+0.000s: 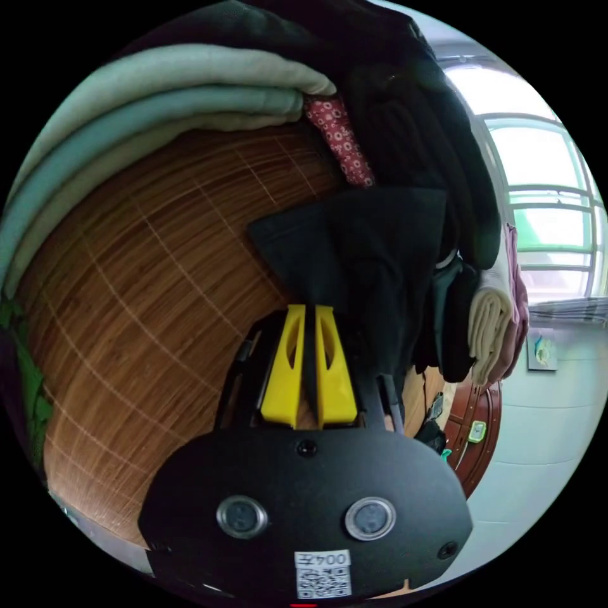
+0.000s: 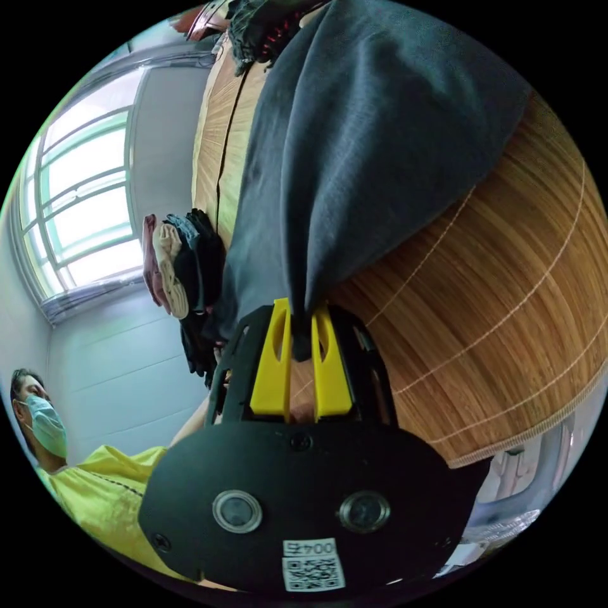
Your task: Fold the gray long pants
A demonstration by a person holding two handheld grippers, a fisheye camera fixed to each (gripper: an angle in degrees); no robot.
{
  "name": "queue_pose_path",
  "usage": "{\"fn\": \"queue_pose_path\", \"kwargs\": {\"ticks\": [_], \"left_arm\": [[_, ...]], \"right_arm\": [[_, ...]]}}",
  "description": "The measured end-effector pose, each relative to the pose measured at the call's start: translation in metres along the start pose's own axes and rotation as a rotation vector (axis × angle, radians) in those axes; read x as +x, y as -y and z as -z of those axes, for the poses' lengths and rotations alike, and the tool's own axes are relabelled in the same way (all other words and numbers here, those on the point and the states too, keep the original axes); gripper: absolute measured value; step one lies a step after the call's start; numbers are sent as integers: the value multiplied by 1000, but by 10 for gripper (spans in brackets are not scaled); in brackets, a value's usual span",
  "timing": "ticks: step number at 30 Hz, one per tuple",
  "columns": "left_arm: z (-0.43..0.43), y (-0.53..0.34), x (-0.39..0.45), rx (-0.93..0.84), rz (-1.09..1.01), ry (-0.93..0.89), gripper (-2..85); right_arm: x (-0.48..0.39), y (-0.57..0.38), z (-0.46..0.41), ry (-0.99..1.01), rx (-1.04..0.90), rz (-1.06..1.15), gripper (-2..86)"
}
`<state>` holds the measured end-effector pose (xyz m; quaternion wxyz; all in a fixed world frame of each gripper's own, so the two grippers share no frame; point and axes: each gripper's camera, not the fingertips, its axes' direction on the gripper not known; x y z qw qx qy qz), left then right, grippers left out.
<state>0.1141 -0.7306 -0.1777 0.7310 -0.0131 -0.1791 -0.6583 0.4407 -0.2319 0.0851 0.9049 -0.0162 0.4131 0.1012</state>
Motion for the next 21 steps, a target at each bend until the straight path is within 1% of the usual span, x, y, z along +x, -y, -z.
{"fn": "queue_pose_path", "kwargs": {"ticks": [4,8,11,14,17,19,20,21], "left_arm": [[22,-3,-62,-66,-20,77,20],[48,-9,-156,-126,-18,190,28],[43,-7,-218,-208,-34,159,41],[42,-7,-258,-242,-27,50,55],[46,-15,-277,-225,-84,38,49],[45,-26,-286,-193,-118,11,36],[40,-34,-290,-175,-151,7,28],[30,-45,-289,-147,-205,27,21]], "right_arm": [[-10,-25,45,-41,-87,-6,51],[-3,-54,71,-123,-173,-27,56],[0,-75,84,-184,-207,-9,74],[-18,-98,111,-223,-124,1,84],[-61,-122,140,-425,-23,112,71],[-109,-137,148,-730,38,326,60],[-120,-140,148,-814,56,386,58],[-139,-143,146,-972,105,501,55]]}}
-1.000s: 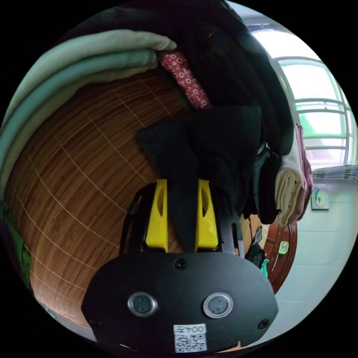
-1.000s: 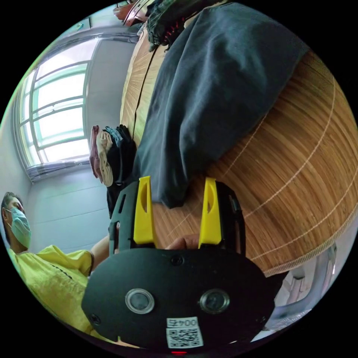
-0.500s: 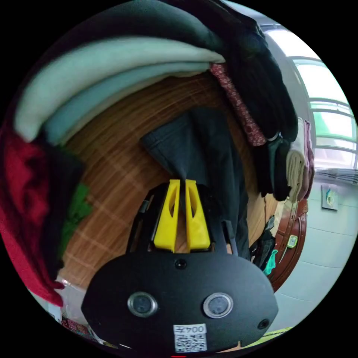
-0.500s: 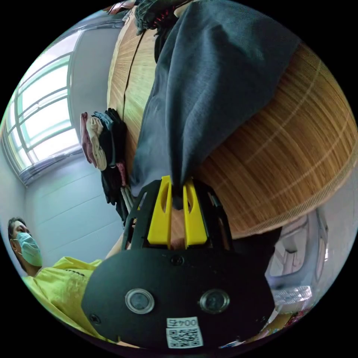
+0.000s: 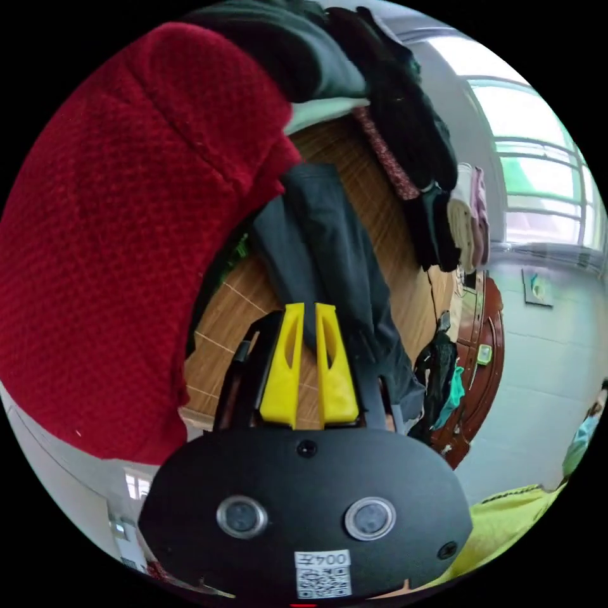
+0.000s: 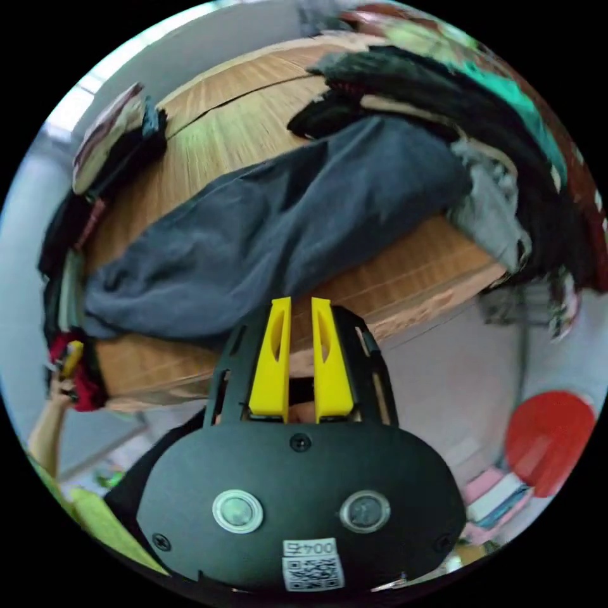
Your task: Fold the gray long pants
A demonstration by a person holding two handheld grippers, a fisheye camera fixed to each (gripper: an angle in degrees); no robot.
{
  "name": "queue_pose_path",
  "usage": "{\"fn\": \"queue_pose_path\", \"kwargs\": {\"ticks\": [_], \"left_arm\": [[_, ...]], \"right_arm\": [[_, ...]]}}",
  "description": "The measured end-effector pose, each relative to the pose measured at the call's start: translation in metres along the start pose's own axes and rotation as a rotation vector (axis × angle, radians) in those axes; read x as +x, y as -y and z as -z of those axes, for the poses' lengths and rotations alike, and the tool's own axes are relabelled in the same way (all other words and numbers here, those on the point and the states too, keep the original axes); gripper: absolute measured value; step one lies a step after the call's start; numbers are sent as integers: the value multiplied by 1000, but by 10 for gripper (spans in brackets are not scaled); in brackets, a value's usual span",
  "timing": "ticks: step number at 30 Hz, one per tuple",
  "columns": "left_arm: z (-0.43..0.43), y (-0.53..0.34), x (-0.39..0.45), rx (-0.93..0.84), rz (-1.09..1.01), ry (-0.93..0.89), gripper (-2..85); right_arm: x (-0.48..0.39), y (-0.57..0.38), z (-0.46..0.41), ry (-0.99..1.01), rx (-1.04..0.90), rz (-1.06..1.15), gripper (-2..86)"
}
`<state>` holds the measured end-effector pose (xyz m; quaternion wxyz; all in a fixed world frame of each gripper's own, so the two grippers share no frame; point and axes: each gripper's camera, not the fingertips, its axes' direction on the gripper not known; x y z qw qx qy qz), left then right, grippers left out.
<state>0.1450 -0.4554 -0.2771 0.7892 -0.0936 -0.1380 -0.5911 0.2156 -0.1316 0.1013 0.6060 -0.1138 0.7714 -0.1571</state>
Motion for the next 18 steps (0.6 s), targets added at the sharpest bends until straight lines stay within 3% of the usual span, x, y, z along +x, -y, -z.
{"fn": "queue_pose_path", "kwargs": {"ticks": [1,3,5,11,15,18], "left_arm": [[-8,-4,3,5,-27,16,18],[-58,-17,18,-42,-132,67,12],[-102,-28,36,-73,-230,87,10],[-253,-75,96,-186,-529,79,8],[-350,-116,127,-244,-722,88,7],[-407,-141,138,-261,-817,78,7]], "right_arm": [[-6,7,9,-158,58,42,46],[2,21,18,-273,101,27,25],[27,36,27,-255,115,-47,7],[153,48,58,176,135,-292,10],[233,42,50,458,141,-469,198],[273,42,58,607,235,-597,209]]}}
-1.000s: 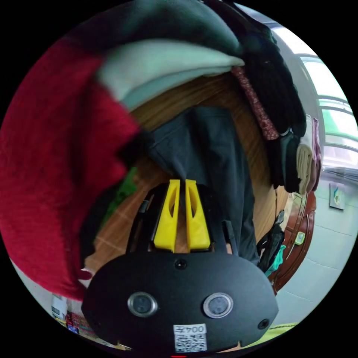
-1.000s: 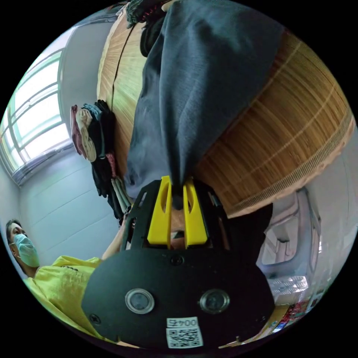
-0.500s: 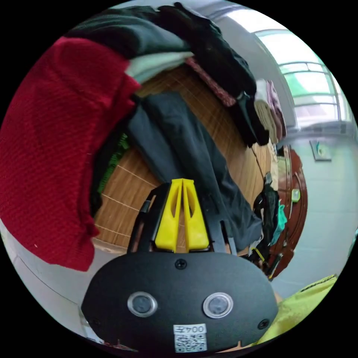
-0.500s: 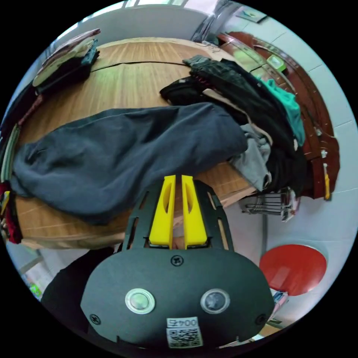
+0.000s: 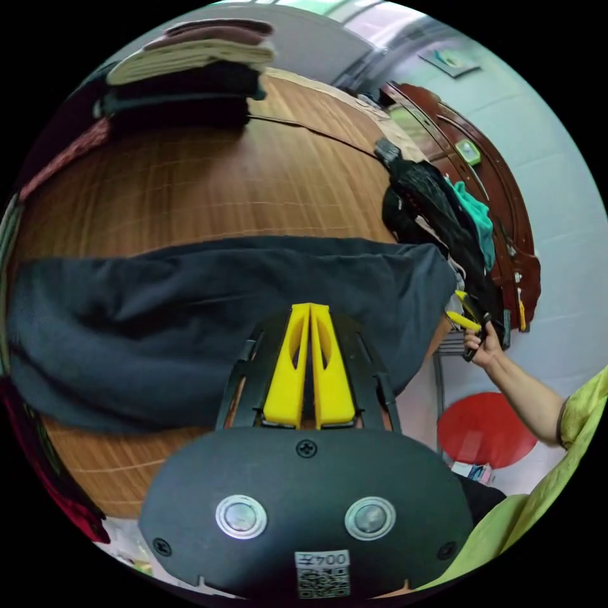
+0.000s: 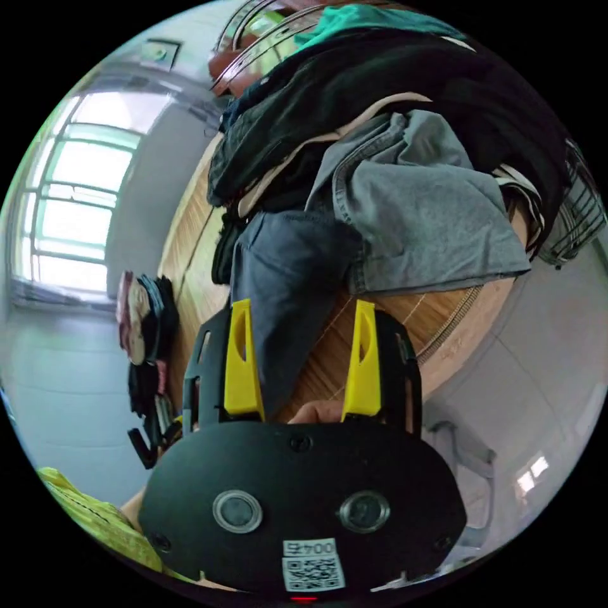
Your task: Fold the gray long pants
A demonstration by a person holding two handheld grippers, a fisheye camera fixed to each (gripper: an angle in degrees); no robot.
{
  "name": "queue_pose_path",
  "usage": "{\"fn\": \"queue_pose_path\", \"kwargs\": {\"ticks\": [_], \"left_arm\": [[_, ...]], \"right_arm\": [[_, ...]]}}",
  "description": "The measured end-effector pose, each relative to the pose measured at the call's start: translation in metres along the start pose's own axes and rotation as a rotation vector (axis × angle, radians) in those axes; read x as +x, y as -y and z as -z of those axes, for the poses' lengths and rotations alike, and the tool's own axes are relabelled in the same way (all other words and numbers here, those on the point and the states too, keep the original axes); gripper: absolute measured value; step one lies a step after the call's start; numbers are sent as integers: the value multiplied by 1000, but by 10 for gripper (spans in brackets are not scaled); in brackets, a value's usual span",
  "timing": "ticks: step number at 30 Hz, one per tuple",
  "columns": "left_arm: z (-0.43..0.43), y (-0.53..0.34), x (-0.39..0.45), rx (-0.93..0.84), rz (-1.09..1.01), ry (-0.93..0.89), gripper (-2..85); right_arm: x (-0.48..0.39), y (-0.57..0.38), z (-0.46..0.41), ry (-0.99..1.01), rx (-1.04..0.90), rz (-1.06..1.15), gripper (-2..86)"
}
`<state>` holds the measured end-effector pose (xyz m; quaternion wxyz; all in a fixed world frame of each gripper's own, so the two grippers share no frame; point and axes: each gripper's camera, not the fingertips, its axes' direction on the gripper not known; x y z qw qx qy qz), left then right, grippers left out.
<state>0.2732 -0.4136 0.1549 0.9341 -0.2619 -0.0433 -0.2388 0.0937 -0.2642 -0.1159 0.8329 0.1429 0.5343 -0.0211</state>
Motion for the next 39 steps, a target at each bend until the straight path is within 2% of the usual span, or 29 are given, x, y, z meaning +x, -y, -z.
{"fn": "queue_pose_path", "kwargs": {"ticks": [3,5,6,8,10,12,15,17,21,23,25,27,31,39], "left_arm": [[-61,-1,9,-40,-60,11,6],[-96,-7,4,-69,-72,56,6],[-114,-13,-1,-81,-69,86,5],[-126,-22,-8,-44,-61,115,6],[-141,-31,-15,-20,-64,168,7],[-181,-43,-27,-75,-79,233,6],[-237,-61,-27,-136,-214,333,5],[-259,-74,-18,-141,-315,426,4],[-306,-119,1,-113,-540,652,3],[-322,-133,1,-102,-567,703,3],[-331,-136,-6,-107,-536,698,2],[-336,-138,-16,-125,-497,667,2],[-342,-138,-24,-170,-503,639,2],[-331,-145,-35,-171,-497,568,2]], "right_arm": [[5,24,2,63,-17,-93,184],[0,36,-6,120,-82,-160,132],[-16,42,0,67,-102,-154,89],[-67,47,35,-94,-24,2,63],[-124,42,68,-372,54,254,60],[-130,41,64,-524,38,303,60],[-125,59,56,-556,-116,205,70],[-153,66,81,-545,-78,247,78],[-267,28,113,-819,78,612,58],[-307,0,103,-804,9,798,38],[-347,-33,78,-782,-104,982,7],[-370,-47,59,-766,-177,1066,-1],[-397,-44,25,-764,-397,1106,-6],[-469,-47,57,-805,-439,1388,-7]]}}
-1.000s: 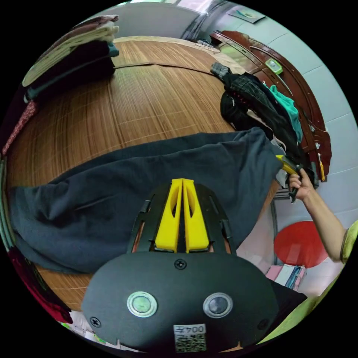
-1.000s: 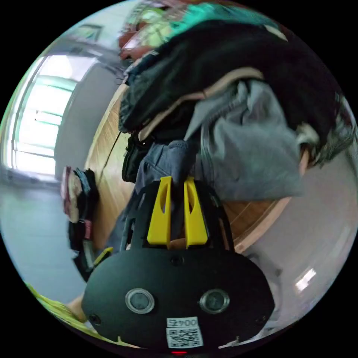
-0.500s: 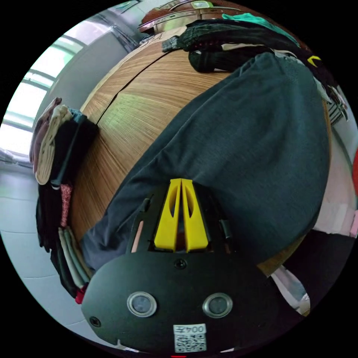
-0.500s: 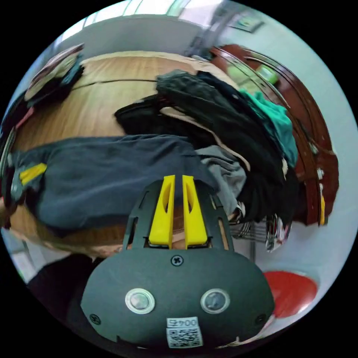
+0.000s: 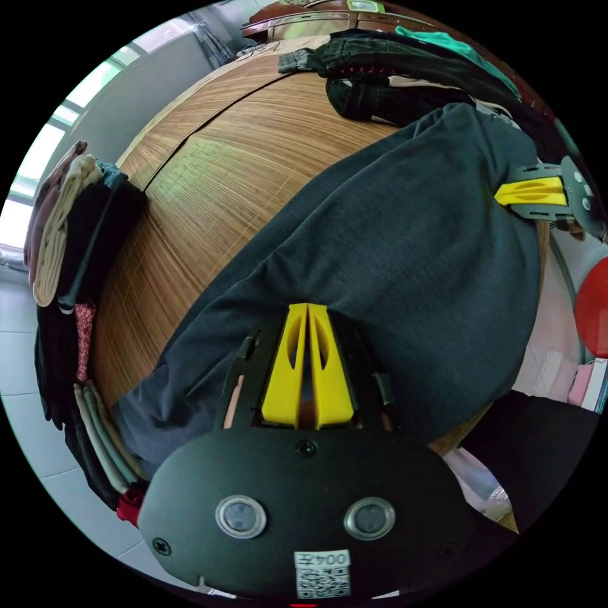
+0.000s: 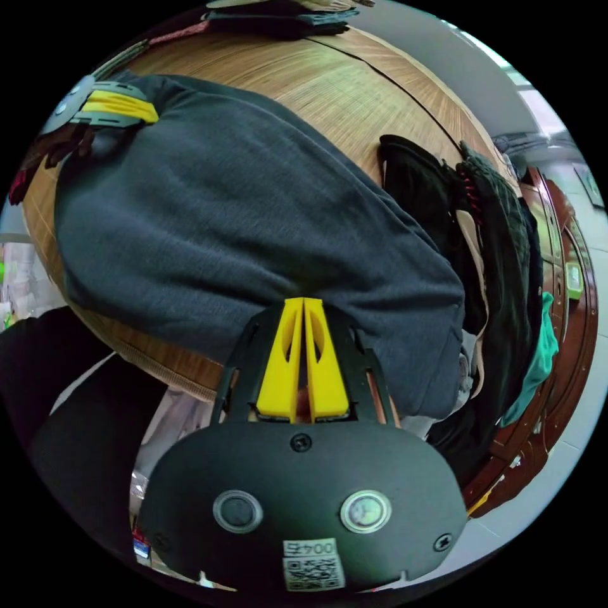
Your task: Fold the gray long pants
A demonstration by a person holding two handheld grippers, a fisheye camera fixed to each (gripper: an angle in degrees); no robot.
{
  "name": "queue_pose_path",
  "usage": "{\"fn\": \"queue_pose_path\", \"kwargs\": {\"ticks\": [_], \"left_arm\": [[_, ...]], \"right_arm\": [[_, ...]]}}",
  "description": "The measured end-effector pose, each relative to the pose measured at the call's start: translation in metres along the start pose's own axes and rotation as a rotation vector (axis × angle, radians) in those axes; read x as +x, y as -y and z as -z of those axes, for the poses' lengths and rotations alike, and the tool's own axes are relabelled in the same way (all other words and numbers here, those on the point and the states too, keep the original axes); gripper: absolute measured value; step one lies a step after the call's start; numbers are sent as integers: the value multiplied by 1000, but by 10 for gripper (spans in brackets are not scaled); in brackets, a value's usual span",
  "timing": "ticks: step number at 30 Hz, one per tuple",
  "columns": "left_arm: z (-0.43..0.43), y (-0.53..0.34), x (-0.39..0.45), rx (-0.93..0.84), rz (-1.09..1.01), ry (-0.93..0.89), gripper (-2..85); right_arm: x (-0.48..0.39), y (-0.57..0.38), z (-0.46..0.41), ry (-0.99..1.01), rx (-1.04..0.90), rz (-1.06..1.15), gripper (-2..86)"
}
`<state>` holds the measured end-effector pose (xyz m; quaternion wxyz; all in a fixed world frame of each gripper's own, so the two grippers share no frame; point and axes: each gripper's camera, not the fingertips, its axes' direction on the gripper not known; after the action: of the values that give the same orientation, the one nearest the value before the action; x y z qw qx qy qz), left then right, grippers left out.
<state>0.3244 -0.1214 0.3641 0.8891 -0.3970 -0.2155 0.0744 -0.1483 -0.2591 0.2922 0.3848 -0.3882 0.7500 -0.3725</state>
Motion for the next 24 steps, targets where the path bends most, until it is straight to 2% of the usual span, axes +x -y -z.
{"fn": "queue_pose_path", "kwargs": {"ticks": [4,8,11,14,16,21,24], "left_arm": [[13,-10,-2,44,54,-10,3],[41,-26,-35,113,128,-152,4],[87,-63,-83,216,251,-211,4],[140,-131,-130,285,310,-207,3],[165,-185,-156,288,349,-204,3],[231,-358,-200,204,430,-155,5],[264,-447,-210,136,540,-150,6]], "right_arm": [[-2,14,40,-78,-34,-88,-6],[4,28,81,-116,-107,-204,-5],[12,39,167,-59,55,-351,1],[-27,67,268,-6,300,-296,29],[-78,102,336,125,470,-222,47],[-199,207,422,266,568,-20,66],[-278,273,464,271,619,155,79]]}}
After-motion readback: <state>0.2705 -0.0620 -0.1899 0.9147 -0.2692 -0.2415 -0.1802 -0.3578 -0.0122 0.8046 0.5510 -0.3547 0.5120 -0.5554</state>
